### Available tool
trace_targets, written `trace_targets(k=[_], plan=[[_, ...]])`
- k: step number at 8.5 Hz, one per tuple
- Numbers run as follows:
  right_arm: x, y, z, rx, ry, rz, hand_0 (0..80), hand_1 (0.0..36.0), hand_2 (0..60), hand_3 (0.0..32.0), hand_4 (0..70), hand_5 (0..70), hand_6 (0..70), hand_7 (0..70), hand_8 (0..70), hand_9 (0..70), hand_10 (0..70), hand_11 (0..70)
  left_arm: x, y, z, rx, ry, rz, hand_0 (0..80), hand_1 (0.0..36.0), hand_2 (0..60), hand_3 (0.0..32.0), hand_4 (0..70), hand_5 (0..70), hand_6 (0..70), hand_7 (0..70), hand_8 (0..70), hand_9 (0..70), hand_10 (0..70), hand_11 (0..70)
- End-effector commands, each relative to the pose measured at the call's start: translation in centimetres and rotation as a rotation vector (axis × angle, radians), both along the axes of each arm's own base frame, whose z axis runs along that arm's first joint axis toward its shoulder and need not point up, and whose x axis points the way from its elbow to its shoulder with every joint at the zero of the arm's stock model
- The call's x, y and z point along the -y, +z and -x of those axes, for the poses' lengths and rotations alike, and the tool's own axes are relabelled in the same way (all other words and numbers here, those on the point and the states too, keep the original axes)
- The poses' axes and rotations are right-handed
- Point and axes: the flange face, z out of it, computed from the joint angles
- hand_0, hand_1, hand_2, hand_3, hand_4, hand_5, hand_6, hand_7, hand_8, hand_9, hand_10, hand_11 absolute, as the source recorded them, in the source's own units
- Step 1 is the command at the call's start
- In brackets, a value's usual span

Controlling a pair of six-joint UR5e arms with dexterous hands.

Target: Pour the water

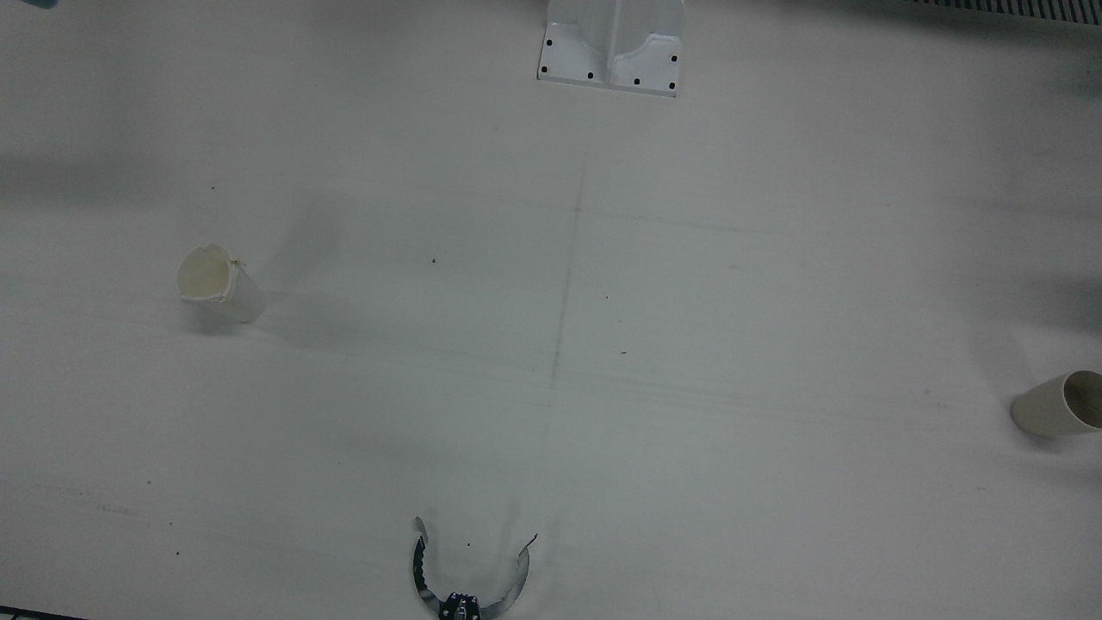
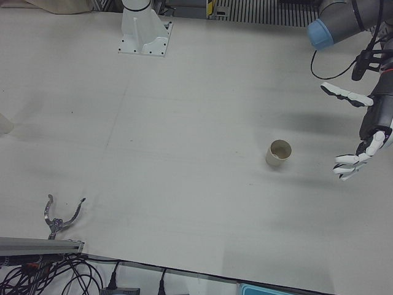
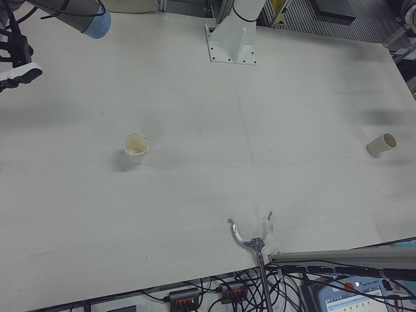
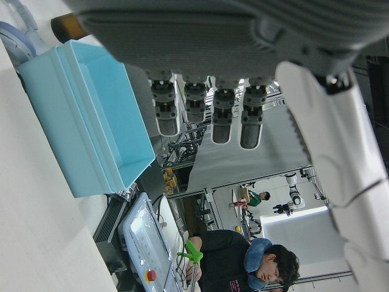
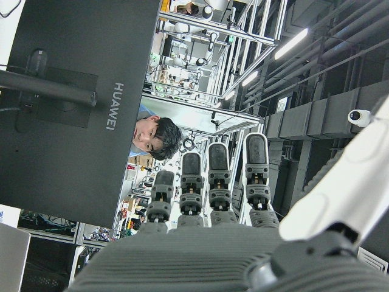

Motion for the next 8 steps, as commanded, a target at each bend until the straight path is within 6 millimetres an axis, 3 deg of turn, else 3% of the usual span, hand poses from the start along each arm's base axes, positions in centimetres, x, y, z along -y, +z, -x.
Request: trace_targets(k=[1, 3, 5, 6, 7, 8], plan=[[0.0, 0.0, 0.0, -0.001, -0.001, -0.001, 38.9, 2.3, 4.0, 0.0, 13.4, 33.5, 21.5, 33.4, 18.2, 27.1, 14.1, 20.6, 0.0, 0.0, 0.0, 0.000, 0.000, 0.000, 48.1, 10.0, 0.6, 0.0, 15.1, 30.7, 15.3, 23.8, 10.5, 14.9, 13.5, 20.7], [0.0, -0.2, 0.1, -0.010, -0.003, -0.004, 39.7, 3.0, 4.1, 0.0, 11.9, 28.8, 19.9, 31.1, 18.1, 26.7, 15.3, 22.6, 0.0, 0.0, 0.0, 0.000, 0.000, 0.000, 47.4, 9.5, 2.4, 0.0, 15.7, 29.8, 15.1, 23.6, 10.4, 14.8, 13.8, 21.0], [-0.4, -2.6, -0.2, -0.038, 0.006, -0.045, 41.1, 4.7, 4.9, 0.0, 7.0, 20.4, 16.7, 26.3, 16.9, 24.7, 17.1, 25.4, 0.1, -0.9, -0.1, 0.002, 0.001, -0.020, 46.6, 9.1, 5.9, 0.0, 15.6, 23.5, 12.3, 19.8, 7.9, 11.4, 12.4, 19.0], [-1.0, -4.8, -0.8, -0.066, 0.022, -0.086, 42.1, 6.1, 4.4, 5.2, 0.9, 13.9, 12.1, 18.8, 11.0, 15.6, 15.1, 22.8, 0.1, -1.0, -0.1, 0.002, 0.001, -0.024, 46.1, 9.2, 5.4, 0.2, 11.4, 9.6, 6.9, 11.4, 3.2, 4.6, 9.7, 15.1], [-1.9, -6.4, -1.4, -0.102, 0.040, -0.105, 44.5, 7.6, 1.4, 14.4, 0.0, 11.1, 4.5, 8.6, 1.5, 1.6, 10.3, 16.0, 0.2, -1.2, -0.1, 0.003, 0.000, -0.027, 46.1, 9.7, 2.9, 8.6, 3.2, 0.4, 0.5, 3.4, 0.0, 0.0, 5.1, 8.7], [-3.9, -8.0, -2.3, -0.127, 0.102, -0.086, 45.7, 8.3, 0.0, 18.0, 0.0, 9.6, 0.3, 2.9, 0.0, 0.0, 2.6, 5.0, 0.1, -2.1, 0.0, 0.005, 0.000, -0.047, 46.0, 10.0, 1.0, 11.4, 0.1, 0.0, 0.0, 0.5, 0.0, 0.0, 2.3, 4.7]])
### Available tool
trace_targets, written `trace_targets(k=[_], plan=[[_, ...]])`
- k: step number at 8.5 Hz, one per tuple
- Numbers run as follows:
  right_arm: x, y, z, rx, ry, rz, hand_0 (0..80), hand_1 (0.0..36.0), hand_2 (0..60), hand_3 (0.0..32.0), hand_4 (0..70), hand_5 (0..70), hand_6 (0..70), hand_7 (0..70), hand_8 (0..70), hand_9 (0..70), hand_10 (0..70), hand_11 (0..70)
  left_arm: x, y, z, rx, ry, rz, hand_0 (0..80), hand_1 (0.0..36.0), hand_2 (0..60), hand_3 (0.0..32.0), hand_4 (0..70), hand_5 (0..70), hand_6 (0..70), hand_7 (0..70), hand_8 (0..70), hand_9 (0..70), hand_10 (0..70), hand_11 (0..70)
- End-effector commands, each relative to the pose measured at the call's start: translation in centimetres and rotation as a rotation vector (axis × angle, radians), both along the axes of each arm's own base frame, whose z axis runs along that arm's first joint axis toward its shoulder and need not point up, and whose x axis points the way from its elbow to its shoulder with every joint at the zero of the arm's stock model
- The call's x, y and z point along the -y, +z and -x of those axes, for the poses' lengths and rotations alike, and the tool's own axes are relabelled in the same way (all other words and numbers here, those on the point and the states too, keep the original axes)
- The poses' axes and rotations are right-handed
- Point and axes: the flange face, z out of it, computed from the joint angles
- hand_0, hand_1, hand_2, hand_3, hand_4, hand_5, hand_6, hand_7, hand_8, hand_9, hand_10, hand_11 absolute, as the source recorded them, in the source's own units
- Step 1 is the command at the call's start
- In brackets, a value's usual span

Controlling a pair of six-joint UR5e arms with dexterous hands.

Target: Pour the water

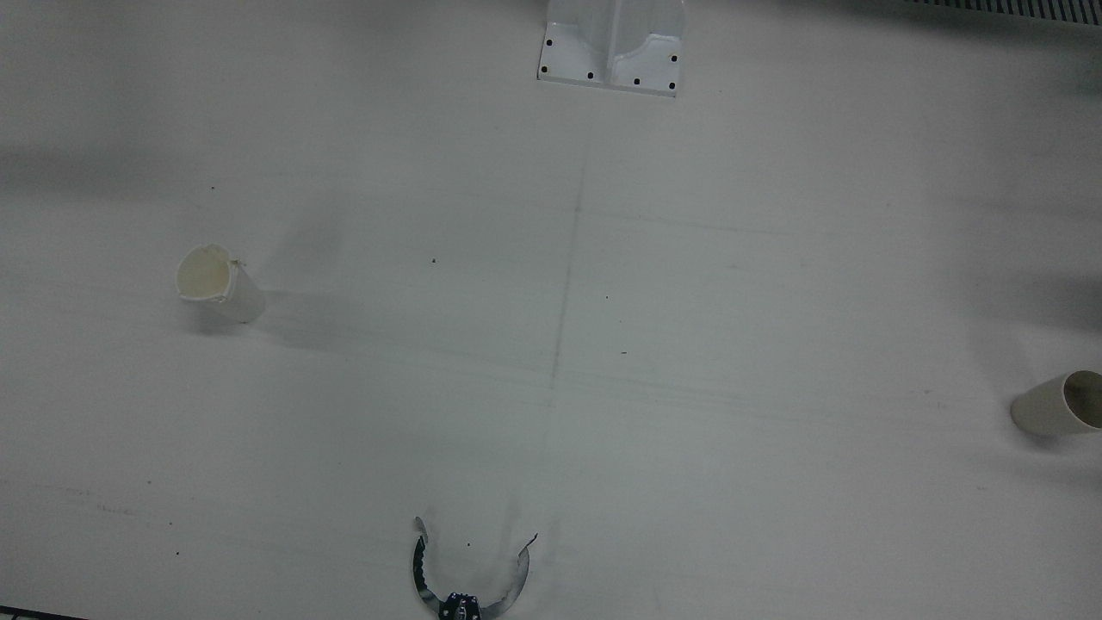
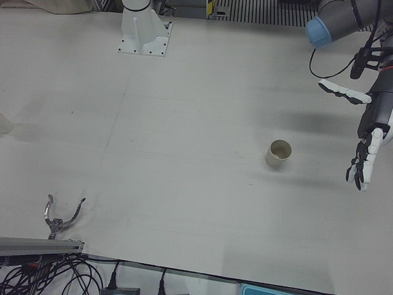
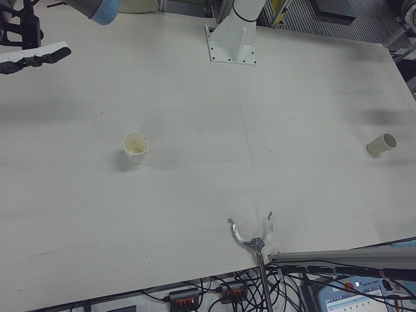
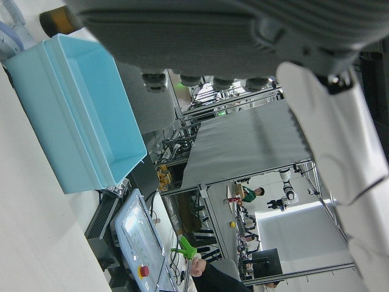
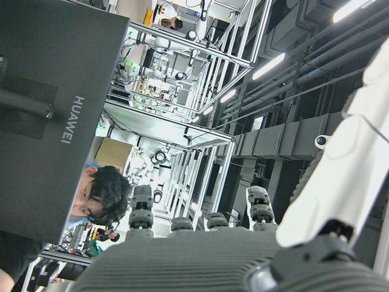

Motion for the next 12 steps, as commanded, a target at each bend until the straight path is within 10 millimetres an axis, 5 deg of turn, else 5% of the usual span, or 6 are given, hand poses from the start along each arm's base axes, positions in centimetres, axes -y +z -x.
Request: trace_targets(k=[1, 5, 7, 9, 12], plan=[[-5.0, -5.7, -2.2, -0.098, 0.137, 0.020, 46.3, 8.8, 0.0, 19.4, 0.0, 8.8, 0.0, 2.8, 0.0, 0.0, 0.0, 0.0, 0.0, -1.3, 0.0, 0.003, -0.001, -0.031, 46.4, 9.8, 0.0, 13.2, 0.0, 0.0, 0.0, 0.0, 0.0, 0.0, 0.0, 1.1], [-6.2, -6.2, -2.4, -0.091, 0.146, 0.025, 44.2, 7.7, 0.6, 14.6, 0.6, 9.7, 1.6, 4.7, 0.0, 0.0, 0.0, 0.0, -0.2, -5.6, -1.9, -0.003, 0.041, -0.110, 46.3, 9.8, 0.0, 12.8, 0.0, 0.0, 0.0, 0.0, 0.0, 0.0, 0.0, 1.0], [-8.8, -9.3, -3.2, -0.083, 0.154, -0.048, 45.6, 9.2, 3.4, 11.0, 3.3, 13.7, 2.7, 5.6, 0.0, 0.0, 0.0, 0.0, -5.3, -6.9, -2.1, -0.004, 0.052, -0.134, 46.0, 10.2, 2.6, 11.2, 1.0, 0.0, 0.0, 1.3, 0.0, 0.0, 1.2, 3.0], [-11.4, -9.3, -3.7, -0.088, 0.153, -0.040, 46.7, 10.8, 3.6, 11.6, 3.9, 14.3, 3.3, 5.7, 0.0, 0.0, 0.0, 0.0, -6.3, -7.7, -2.1, 0.000, 0.054, -0.161, 45.9, 10.6, 6.1, 10.6, 3.1, 0.8, 0.0, 2.3, 0.0, 0.0, 0.7, 2.3], [-12.4, -7.9, -4.4, -0.095, 0.165, -0.007, 46.0, 10.2, 3.2, 15.2, 2.7, 10.6, 0.0, 1.3, 0.0, 0.0, 0.0, 0.0, -7.7, -6.2, -2.0, 0.007, 0.045, -0.175, 44.3, 7.7, 0.2, 14.6, 0.5, 0.0, 0.0, 1.6, 0.0, 0.0, 0.9, 2.4]])
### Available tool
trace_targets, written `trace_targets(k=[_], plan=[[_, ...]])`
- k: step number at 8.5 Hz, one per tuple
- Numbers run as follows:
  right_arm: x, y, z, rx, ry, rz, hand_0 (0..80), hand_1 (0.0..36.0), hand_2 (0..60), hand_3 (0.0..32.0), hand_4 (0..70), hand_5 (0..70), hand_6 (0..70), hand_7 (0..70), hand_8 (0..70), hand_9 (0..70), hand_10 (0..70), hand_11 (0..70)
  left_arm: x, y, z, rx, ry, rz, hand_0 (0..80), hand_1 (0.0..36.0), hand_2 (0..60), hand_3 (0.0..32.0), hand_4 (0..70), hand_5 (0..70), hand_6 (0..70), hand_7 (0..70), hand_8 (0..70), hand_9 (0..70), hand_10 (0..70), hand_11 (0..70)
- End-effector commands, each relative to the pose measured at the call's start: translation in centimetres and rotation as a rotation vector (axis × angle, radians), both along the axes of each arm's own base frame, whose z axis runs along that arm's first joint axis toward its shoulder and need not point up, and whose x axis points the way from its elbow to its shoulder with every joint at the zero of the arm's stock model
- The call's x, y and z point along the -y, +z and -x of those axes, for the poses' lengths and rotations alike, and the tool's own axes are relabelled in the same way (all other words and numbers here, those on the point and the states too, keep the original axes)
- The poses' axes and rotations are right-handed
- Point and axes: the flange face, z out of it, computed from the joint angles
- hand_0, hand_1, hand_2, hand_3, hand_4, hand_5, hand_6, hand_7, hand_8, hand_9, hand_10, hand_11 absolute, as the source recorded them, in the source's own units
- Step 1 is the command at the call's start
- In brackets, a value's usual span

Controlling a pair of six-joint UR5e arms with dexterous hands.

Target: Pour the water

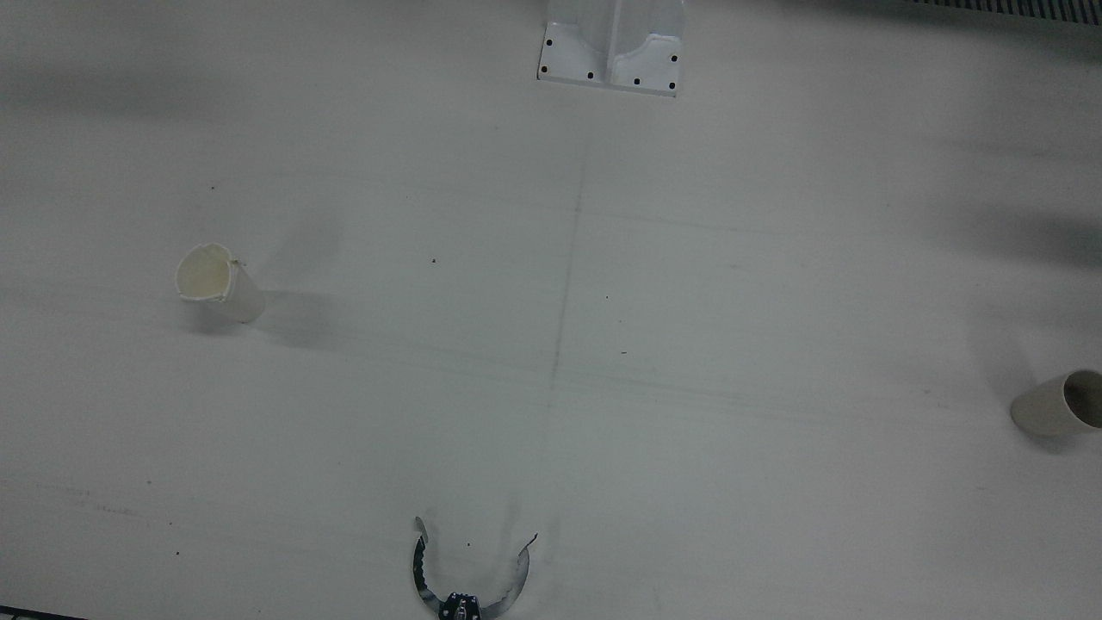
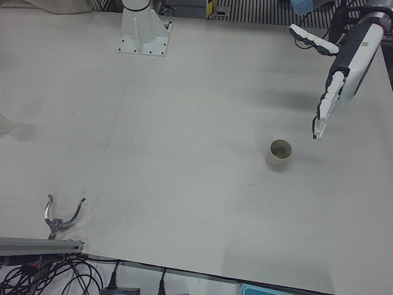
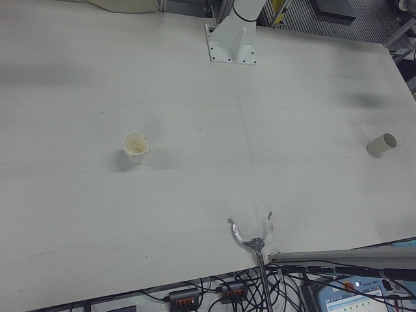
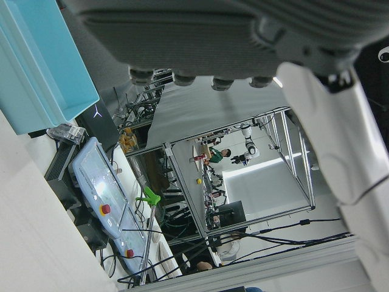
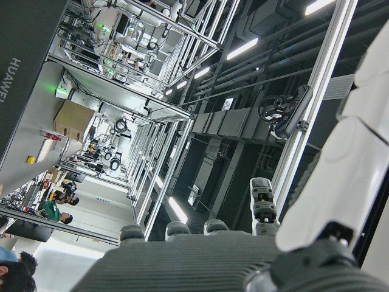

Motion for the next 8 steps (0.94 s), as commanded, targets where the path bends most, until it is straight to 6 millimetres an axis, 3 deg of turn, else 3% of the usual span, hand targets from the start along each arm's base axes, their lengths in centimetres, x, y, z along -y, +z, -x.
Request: trace_targets(k=[1, 3, 4, 5, 6, 8], plan=[[-1.2, 1.4, -0.7, -0.006, 0.012, 0.035, 45.9, 10.0, 3.5, 14.0, 2.9, 10.9, 0.1, 2.1, 0.0, 0.0, 0.0, 0.0, -0.9, 0.7, 0.0, 0.010, -0.005, -0.052, 43.5, 7.0, 0.0, 15.4, 0.3, 0.0, 0.0, 0.1, 0.0, 0.0, 0.0, 0.2], [-1.5, 2.6, -1.1, -0.022, 0.026, 0.068, 46.6, 11.3, 4.6, 10.6, 3.7, 11.6, 1.0, 3.7, 0.0, 0.0, 0.0, 0.0, -0.2, 0.1, -0.5, 0.058, -0.008, -0.095, 43.0, 4.4, 0.0, 20.2, 0.0, 0.0, 0.0, 0.0, 0.0, 0.0, 0.0, 0.0], [-1.6, 2.9, -1.4, -0.029, 0.037, 0.075, 47.2, 12.3, 3.5, 9.8, 2.8, 9.5, 0.7, 4.4, 0.0, 0.0, 0.0, 0.0, -0.1, -0.1, -0.3, 0.092, -0.030, -0.113, 45.3, 6.1, 0.0, 22.8, 0.0, 0.0, 0.0, 0.0, 0.0, 0.0, 0.0, 0.0], [-1.8, 3.2, -1.3, -0.033, 0.033, 0.084, 47.2, 12.1, 1.9, 8.6, 0.8, 9.2, 0.0, 2.4, 0.0, 0.0, 0.0, 0.0, -0.3, -0.9, 0.3, 0.131, -0.097, -0.146, 47.5, 11.6, 0.0, 15.8, 0.0, 0.0, 0.0, 0.0, 0.0, 0.0, 0.0, 0.0], [-1.9, 3.3, -1.4, -0.039, 0.035, 0.088, 46.6, 10.9, 0.6, 6.8, 0.9, 10.0, 0.0, 1.8, 0.0, 0.0, 0.0, 0.0, -1.0, -1.3, 0.8, 0.151, -0.151, -0.158, 48.4, 14.8, 5.6, 9.0, 0.0, 0.0, 0.0, 0.0, 0.0, 0.0, 0.0, 0.0], [-1.7, 4.3, -1.7, -0.063, 0.040, 0.114, 46.2, 10.3, 0.6, 5.2, 2.2, 9.7, 0.0, 2.0, 0.0, 0.0, 0.0, 0.0, -0.3, -0.1, -0.3, 0.165, -0.139, -0.158, 62.3, 28.1, 7.4, 7.4, 0.0, 0.0, 0.0, 0.0, 0.0, 0.0, 0.0, 0.0]])
